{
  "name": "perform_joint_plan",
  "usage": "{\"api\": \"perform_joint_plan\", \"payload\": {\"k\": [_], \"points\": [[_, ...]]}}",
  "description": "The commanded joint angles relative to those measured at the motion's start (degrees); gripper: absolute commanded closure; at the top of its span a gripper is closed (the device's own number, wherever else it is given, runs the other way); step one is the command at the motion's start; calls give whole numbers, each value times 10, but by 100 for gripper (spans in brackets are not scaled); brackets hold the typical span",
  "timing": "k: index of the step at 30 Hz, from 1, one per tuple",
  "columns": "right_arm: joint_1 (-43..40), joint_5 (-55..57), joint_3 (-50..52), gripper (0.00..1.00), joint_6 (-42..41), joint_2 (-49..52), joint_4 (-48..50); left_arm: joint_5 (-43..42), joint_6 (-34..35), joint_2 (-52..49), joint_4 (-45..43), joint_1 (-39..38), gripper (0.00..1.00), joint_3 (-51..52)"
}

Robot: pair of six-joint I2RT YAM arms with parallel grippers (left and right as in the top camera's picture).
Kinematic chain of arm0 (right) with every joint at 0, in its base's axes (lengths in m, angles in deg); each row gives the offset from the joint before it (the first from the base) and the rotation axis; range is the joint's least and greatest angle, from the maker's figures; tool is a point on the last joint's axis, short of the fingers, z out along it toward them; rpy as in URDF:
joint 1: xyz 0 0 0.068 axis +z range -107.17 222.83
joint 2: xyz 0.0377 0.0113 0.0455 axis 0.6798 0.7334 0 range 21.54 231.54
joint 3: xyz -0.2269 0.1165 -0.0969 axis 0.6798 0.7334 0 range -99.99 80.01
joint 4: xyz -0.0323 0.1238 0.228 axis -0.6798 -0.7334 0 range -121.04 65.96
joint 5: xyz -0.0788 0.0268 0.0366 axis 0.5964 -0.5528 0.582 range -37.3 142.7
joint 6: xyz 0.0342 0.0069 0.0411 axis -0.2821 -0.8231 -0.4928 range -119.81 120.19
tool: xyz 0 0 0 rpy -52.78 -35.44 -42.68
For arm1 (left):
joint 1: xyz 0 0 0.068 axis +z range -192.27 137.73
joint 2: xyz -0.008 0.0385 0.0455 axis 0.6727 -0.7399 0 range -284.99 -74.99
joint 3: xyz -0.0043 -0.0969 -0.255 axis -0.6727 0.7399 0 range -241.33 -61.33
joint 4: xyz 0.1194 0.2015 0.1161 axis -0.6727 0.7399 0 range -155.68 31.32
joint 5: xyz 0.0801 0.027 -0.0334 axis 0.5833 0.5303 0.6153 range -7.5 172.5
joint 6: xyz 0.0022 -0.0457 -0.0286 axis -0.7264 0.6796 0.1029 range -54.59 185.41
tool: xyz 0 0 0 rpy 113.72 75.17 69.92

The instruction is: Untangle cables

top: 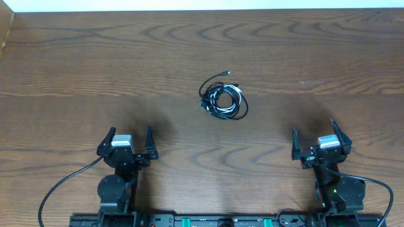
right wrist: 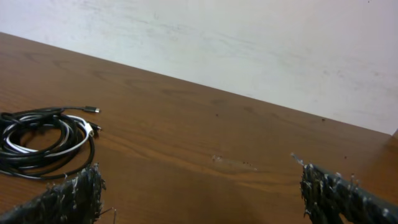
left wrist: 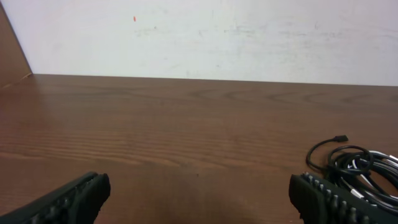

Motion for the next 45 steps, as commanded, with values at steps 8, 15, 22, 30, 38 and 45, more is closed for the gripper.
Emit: {"api": "perform_joint_plan", "payload": {"k": [8, 15, 22, 30, 38, 45], "points": [[1, 5, 0, 1, -1, -3, -3, 14, -8, 4, 23, -2, 2, 10], [1, 5, 0, 1, -1, -3, -3, 14, -8, 4, 23, -2, 2, 10], [1, 4, 0, 1, -1, -3, -3, 14, -8, 4, 23, -2, 2, 10], [1, 5, 0, 1, -1, -3, -3, 14, -8, 4, 23, -2, 2, 10], [1, 5, 0, 1, -1, -3, -3, 14, -8, 4, 23, -2, 2, 10], [1, 4, 0, 1, -1, -3, -3, 14, -8, 4, 23, -2, 2, 10]]}}
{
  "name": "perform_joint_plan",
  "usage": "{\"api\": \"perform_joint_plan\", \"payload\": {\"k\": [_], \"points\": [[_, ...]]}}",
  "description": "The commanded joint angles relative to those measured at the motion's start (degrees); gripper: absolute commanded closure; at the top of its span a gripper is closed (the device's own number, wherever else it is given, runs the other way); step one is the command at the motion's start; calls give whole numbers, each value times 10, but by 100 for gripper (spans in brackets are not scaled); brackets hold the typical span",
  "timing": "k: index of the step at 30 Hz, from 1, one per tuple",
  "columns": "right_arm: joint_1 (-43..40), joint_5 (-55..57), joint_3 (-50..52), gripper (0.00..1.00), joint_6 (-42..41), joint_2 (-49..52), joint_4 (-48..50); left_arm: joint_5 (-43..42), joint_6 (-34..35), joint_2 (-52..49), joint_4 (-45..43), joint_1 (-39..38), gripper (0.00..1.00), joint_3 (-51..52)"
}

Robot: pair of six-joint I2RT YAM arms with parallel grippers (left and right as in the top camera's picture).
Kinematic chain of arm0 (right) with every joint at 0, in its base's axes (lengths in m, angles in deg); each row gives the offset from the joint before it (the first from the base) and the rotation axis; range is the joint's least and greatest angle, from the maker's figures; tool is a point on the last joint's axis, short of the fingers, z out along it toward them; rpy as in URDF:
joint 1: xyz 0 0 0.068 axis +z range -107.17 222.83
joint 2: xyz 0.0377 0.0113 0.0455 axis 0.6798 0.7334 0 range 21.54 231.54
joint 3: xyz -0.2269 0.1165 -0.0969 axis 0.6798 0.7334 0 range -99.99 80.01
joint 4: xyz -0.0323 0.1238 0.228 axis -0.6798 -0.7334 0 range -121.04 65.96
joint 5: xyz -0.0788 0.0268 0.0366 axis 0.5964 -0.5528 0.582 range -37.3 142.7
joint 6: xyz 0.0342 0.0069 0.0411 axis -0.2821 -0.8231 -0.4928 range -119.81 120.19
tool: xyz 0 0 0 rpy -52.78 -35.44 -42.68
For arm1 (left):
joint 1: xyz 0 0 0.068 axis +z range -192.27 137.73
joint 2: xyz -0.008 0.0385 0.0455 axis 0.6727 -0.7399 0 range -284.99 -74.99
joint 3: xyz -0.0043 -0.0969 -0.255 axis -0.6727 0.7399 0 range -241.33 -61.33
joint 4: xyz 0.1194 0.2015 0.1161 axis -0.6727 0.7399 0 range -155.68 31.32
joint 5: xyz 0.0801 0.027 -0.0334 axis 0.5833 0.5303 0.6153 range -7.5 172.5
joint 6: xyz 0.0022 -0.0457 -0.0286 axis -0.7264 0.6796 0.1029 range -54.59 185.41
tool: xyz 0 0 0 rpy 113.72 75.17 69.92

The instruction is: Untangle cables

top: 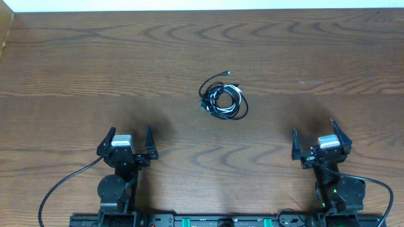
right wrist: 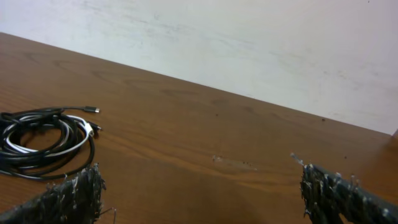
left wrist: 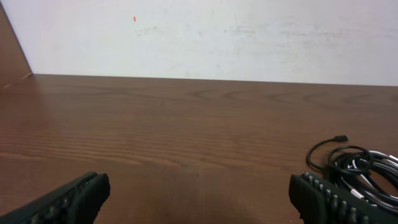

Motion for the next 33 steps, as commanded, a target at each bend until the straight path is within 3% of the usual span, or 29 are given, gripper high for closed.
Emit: {"api": "perform_joint_plan", "payload": {"k": [1, 33], "points": [[1, 4, 0, 1, -1, -3, -3, 14, -8, 4, 23, -2, 2, 10], [1, 5, 0, 1, -1, -3, -3, 14, -8, 4, 23, -2, 2, 10]]}}
